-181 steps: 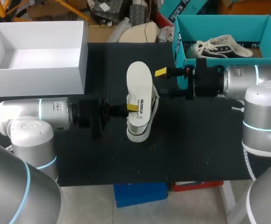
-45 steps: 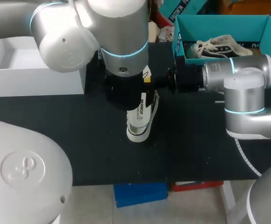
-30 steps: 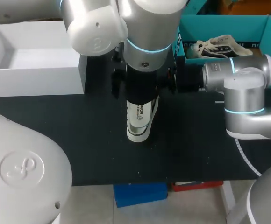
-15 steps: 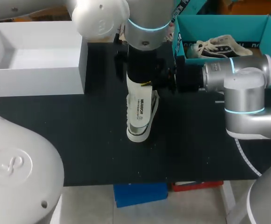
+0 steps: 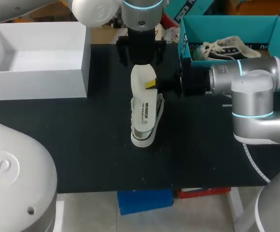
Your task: Take the shoe out of the shoebox, open the shoe tongue, remove and reinsert the insole, then place the shoe into the shoebox
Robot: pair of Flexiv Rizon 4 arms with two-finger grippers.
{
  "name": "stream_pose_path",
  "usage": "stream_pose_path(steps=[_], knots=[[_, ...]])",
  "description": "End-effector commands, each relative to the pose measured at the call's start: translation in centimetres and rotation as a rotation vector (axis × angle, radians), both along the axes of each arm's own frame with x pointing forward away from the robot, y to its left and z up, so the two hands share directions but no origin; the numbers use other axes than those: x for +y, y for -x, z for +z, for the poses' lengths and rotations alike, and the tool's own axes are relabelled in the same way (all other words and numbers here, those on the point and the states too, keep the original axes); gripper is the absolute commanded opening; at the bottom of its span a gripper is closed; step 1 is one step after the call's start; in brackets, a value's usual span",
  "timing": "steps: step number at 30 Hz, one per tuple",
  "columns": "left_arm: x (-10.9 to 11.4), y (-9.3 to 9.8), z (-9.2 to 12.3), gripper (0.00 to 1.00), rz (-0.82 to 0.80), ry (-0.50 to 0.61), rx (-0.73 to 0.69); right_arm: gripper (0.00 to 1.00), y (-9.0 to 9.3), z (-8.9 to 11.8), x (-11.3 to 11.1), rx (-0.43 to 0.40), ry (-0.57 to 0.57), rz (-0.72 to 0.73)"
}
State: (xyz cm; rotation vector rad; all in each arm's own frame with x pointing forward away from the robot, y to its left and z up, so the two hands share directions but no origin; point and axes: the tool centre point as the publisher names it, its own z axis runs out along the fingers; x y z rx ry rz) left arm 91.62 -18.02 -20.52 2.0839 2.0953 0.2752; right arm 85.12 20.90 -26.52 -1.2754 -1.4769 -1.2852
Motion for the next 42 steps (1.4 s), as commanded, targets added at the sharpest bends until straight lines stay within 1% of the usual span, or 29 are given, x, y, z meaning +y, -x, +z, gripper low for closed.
stream_pose_path(steps=[1,5,7,10,13,18,20,27,29,31,33,42], knots=[[-0.1,-1.8,-0.8,1.00,-0.003,0.017,0.012,0.00,0.0,0.0,0.1,0.001,0.001,-0.001],[0.0,-2.5,-0.8,1.00,0.002,0.041,0.013,0.00,0.0,0.0,0.1,0.001,0.001,-0.001],[0.0,-2.6,-0.7,1.00,-0.003,0.060,0.008,0.00,0.0,0.0,0.1,0.001,0.001,-0.001],[0.0,-2.2,-0.4,1.00,-0.015,0.073,0.005,0.00,0.0,0.0,0.1,0.001,0.001,-0.001],[0.1,-1.2,0.0,1.00,-0.018,0.093,-0.003,0.00,0.0,0.0,0.1,0.001,0.001,-0.001],[0.5,1.6,0.7,1.00,-0.033,0.107,-0.025,0.00,0.0,0.0,0.1,0.001,0.001,-0.001],[0.7,2.4,0.8,1.00,-0.035,0.113,-0.025,0.00,0.0,0.0,0.1,0.001,0.001,-0.001],[1.6,6.6,1.3,1.00,-0.028,0.115,-0.033,0.00,0.0,0.0,0.1,0.001,0.001,-0.001],[1.7,7.5,1.2,1.00,-0.027,0.114,-0.033,0.00,0.0,0.0,0.1,0.001,0.001,-0.001],[1.7,8.9,1.1,1.00,-0.029,0.112,-0.034,0.00,0.0,0.0,0.1,0.001,0.001,-0.001],[1.7,9.8,0.9,1.00,-0.031,0.110,-0.035,0.00,0.0,0.0,0.1,0.001,0.001,-0.001],[1.8,14.4,-0.6,1.00,-0.033,0.122,-0.026,0.00,0.0,0.0,0.1,0.001,0.001,-0.001]])
